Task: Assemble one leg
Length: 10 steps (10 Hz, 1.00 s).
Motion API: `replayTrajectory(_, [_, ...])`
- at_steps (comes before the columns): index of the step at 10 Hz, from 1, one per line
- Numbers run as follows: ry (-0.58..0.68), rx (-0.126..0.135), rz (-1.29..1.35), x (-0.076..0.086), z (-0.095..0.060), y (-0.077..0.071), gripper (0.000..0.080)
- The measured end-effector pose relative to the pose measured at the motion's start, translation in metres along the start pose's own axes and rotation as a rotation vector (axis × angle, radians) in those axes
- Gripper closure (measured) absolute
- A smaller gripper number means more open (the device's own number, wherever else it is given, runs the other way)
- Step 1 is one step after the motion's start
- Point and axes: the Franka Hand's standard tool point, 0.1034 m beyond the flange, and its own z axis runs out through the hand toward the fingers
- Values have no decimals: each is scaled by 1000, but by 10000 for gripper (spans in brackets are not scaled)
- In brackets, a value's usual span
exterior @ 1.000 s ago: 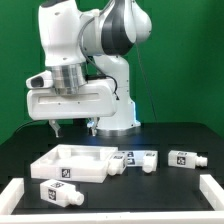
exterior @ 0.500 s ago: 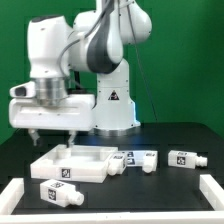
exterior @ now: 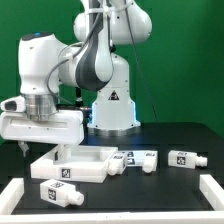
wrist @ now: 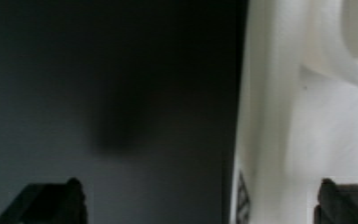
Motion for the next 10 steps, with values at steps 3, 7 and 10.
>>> replayTrajectory(3, [-12,12,1,-2,1,1,406])
replayTrajectory(7, [-10,14,-1,-1,-1,1,728])
replayTrajectory(10, [9,71,-21,23,-41,2,744])
